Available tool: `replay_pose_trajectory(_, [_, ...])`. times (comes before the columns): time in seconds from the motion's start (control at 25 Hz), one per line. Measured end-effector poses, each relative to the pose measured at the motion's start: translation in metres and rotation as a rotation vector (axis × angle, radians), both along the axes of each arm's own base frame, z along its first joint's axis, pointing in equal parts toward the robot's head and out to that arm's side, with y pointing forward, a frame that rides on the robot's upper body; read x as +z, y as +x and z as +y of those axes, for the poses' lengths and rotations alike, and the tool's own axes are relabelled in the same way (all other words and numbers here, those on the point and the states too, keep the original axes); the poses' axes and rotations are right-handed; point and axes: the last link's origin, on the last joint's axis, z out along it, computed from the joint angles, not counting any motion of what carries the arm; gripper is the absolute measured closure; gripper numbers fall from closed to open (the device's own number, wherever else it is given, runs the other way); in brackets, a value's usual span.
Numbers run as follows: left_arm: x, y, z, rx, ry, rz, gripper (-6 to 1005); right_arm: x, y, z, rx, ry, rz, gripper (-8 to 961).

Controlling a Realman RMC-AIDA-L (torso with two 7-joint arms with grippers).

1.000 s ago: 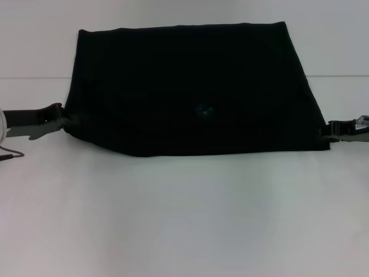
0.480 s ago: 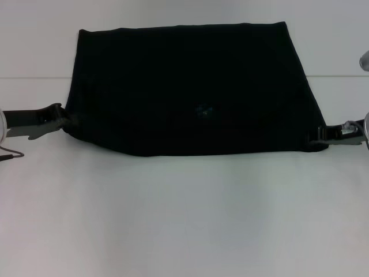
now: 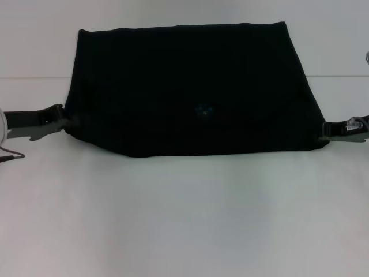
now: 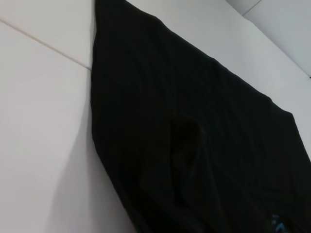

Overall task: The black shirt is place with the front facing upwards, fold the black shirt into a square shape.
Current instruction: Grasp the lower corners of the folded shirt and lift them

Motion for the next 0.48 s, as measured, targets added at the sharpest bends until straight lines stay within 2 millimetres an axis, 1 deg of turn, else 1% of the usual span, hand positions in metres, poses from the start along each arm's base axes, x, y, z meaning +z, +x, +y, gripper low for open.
replay_pose_trajectory(0.16, [-0.001,0.002,-0.003,-0.014,-0.026,-0.011,968,0.007,-0.006,-0.001,0.004,-0.013,0.029,889])
replay_pose_trajectory(0.28, [0.003,0.008,-0.011,-0.056,-0.092,-0.033,967,0.021,-0.011,-0.008,0.007,-0.060,0.071,910])
replay_pose_trajectory(0.36, [0.010,0.011,-0.022,-0.090,-0.150,-0.055,967,0.034,-0.014,-0.018,0.005,-0.106,0.101,910])
replay_pose_trajectory(0.48, [0.022,0.011,-0.045,-0.128,-0.245,-0.090,966,0.056,-0.012,-0.036,-0.011,-0.173,0.134,910])
